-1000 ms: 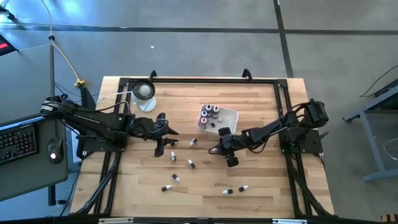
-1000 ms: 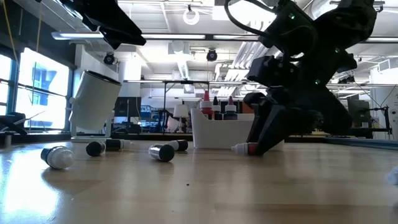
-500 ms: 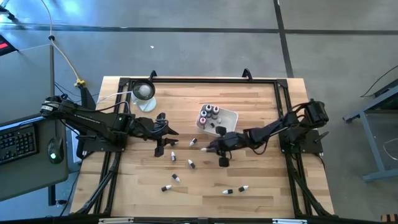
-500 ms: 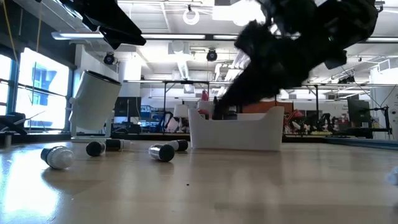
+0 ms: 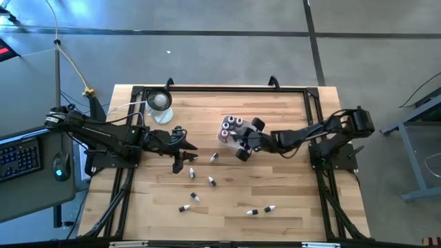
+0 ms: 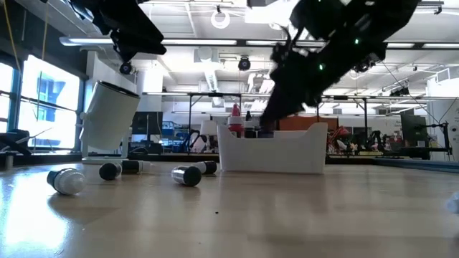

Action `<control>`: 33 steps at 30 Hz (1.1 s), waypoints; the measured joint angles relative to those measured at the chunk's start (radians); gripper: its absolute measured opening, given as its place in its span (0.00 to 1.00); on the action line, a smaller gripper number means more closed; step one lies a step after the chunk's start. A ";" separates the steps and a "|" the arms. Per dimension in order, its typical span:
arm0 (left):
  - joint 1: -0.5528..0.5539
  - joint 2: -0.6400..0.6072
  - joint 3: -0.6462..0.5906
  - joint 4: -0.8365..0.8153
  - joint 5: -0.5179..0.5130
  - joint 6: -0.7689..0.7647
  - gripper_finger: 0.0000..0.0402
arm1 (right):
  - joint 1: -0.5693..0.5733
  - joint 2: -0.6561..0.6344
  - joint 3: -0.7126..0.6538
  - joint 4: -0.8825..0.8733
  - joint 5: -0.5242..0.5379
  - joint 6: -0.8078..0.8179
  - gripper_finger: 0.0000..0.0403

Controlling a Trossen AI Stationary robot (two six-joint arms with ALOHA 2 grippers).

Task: Pick & Place food coloring
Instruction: Put the red small food coloring bottle into the white bin, then put the white small food coloring bottle into the white bin

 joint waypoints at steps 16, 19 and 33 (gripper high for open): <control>0.000 0.079 0.001 -0.260 -0.054 -0.103 0.33 | -0.060 0.024 0.000 -0.047 -0.016 -0.098 0.34; 0.000 0.155 0.001 -0.260 -0.057 -0.126 0.33 | -0.054 0.024 0.000 -0.041 0.013 -0.098 0.41; 0.000 0.457 0.000 -0.193 -0.064 -0.257 0.33 | -0.009 0.001 0.018 0.026 -0.048 -0.098 0.45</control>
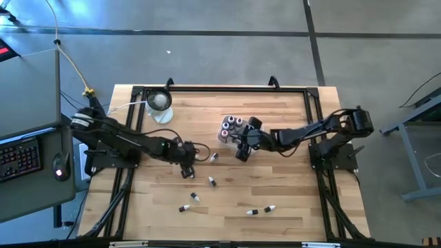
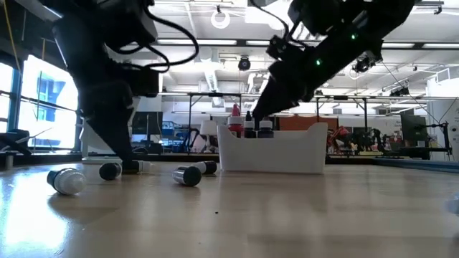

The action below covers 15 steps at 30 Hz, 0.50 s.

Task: Pick & Place food coloring
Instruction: Put the white small food coloring bottle into the white bin

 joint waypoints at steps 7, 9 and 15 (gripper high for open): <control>0.000 0.060 -0.001 0.033 0.002 0.001 0.31 | 0.078 -0.083 0.062 -0.036 0.004 -0.015 0.45; 0.000 0.064 0.001 0.038 0.002 0.001 0.28 | 0.109 -0.130 0.075 -0.051 0.003 -0.018 0.45; 0.000 0.066 0.016 0.040 0.014 0.002 0.13 | 0.200 -0.324 0.079 -0.108 0.004 0.066 0.45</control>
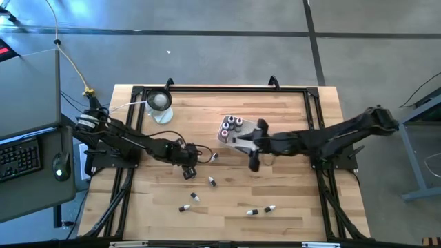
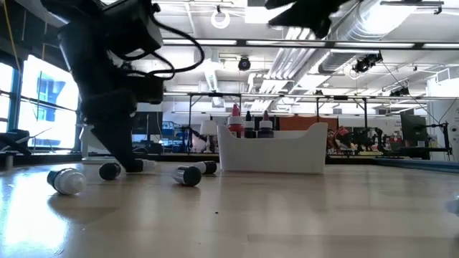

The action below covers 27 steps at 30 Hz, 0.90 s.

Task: Pick & Place food coloring
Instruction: Put the white small food coloring bottle into the white bin

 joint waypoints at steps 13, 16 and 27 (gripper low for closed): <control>0.020 0.007 0.268 0.234 -0.109 0.346 0.16 | 0.166 -0.153 -0.002 -0.247 0.237 0.165 0.45; 0.057 0.059 0.289 0.344 -0.055 0.417 0.16 | 0.172 -0.152 -0.002 -0.244 0.233 0.165 0.45; 0.171 0.337 0.490 0.401 -0.105 0.639 0.17 | 0.171 -0.152 -0.002 -0.243 0.207 0.170 0.45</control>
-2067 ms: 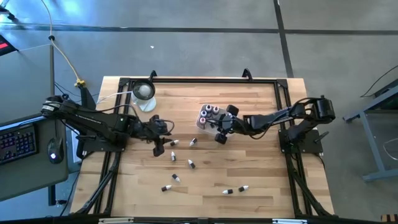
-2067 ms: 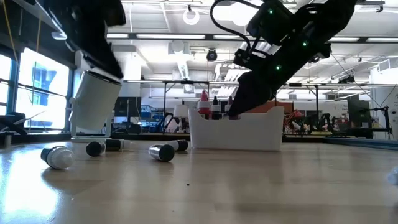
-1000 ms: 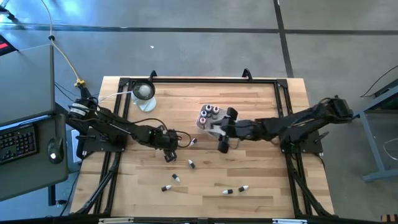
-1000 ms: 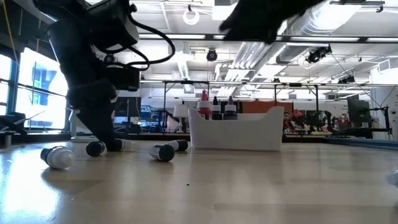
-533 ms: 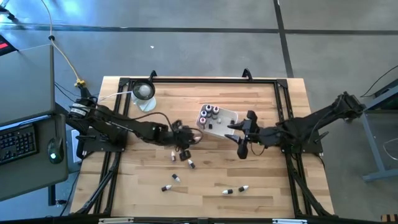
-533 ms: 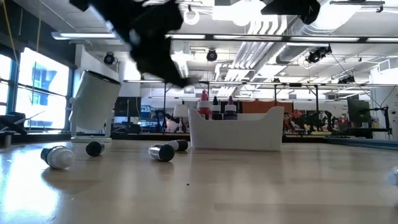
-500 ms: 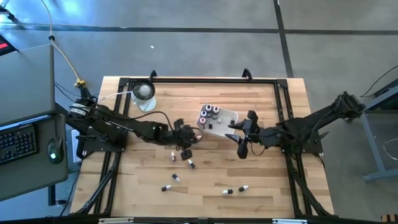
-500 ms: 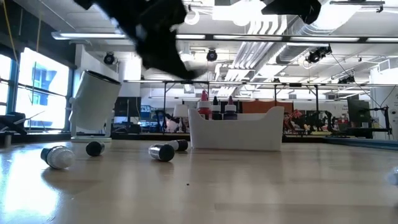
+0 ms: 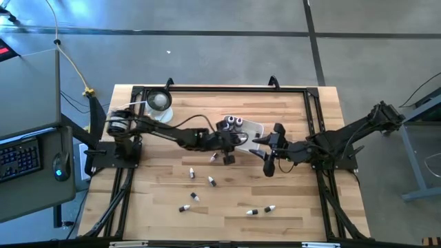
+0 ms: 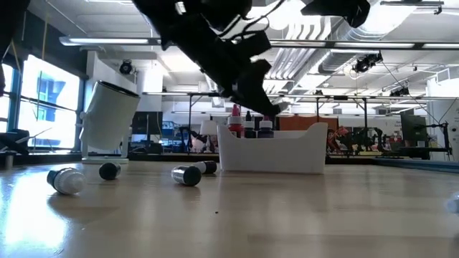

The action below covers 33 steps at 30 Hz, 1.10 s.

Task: Pick & Place food coloring
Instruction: Put the white small food coloring bottle into the white bin, then put the green small food coloring bottle into the white bin

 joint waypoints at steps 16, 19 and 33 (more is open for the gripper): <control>0.004 -0.001 0.183 -0.285 0.028 0.019 0.40 | -0.001 0.091 0.000 -0.127 -0.187 -0.071 0.45; -0.008 -0.066 0.294 -0.563 0.072 0.014 0.40 | -0.002 0.123 0.000 -0.083 -0.212 -0.112 0.45; -0.023 -0.529 0.031 -0.759 0.219 -0.115 0.40 | 0.016 0.312 0.014 0.093 -0.519 -0.053 0.45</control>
